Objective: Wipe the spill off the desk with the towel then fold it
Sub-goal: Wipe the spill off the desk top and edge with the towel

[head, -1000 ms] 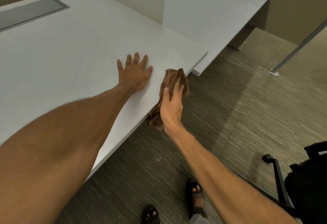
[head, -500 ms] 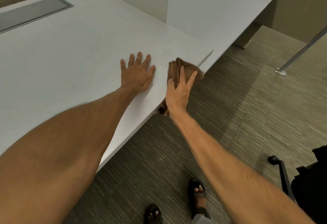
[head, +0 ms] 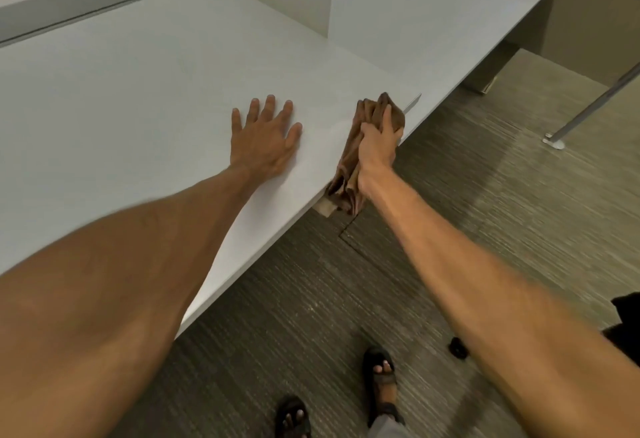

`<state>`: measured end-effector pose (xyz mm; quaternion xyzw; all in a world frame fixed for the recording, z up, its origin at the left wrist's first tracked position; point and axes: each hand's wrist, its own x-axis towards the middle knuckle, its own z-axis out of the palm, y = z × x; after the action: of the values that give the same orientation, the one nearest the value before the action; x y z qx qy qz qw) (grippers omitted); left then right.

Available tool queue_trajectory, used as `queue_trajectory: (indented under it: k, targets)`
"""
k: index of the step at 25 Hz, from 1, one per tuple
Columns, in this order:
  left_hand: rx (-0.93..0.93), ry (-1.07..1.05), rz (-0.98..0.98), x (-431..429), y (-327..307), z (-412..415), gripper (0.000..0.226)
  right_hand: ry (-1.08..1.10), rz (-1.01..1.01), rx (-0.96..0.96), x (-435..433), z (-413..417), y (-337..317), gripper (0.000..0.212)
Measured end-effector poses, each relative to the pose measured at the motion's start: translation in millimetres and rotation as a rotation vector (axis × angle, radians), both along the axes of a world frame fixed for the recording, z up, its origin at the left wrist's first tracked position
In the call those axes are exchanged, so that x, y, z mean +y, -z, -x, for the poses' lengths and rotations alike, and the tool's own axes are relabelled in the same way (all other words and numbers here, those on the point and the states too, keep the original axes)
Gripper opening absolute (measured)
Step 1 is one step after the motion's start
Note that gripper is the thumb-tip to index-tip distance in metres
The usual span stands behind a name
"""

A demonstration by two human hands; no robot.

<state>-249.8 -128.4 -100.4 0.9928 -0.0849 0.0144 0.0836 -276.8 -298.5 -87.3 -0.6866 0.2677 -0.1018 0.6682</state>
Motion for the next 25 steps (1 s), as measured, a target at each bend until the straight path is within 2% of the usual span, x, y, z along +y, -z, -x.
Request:
queue_trajectory:
  k: [2, 4, 9, 13, 18, 21, 23, 25]
  targets:
    - [0.011, 0.005, 0.015, 0, 1, 2, 0.058, -0.028, 0.047, 0.083, -21, -20, -13, 0.063]
    - [0.014, 0.003, 0.025, 0, 1, 4, 0.058, -0.124, 0.244, 0.148, -21, -14, -11, 0.061]
    - [0.007, -0.016, 0.006, -1, 2, 0, 0.059, -0.378, 0.735, 0.002, 20, 46, 14, 0.056]
    - [0.013, -0.037, 0.038, -1, 3, -2, 0.062, -0.465, 1.057, 0.026, 16, 38, 19, 0.054]
    - [0.031, -0.039, 0.045, -1, -1, -2, 0.061, -0.516, 1.162, 0.086, -37, -36, 5, 0.052]
    - [0.046, -0.103, 0.158, -2, -2, -5, 0.061, -0.566, 1.253, 0.143, -69, -74, -3, 0.054]
    - [0.035, -0.210, 0.264, 0, -6, -10, 0.060, -0.574, 1.299, 0.140, -67, -75, -3, 0.055]
    - [0.001, -0.276, 0.254, 5, -12, -15, 0.058, -0.640, 1.340, 0.049, -50, -58, -1, 0.053]
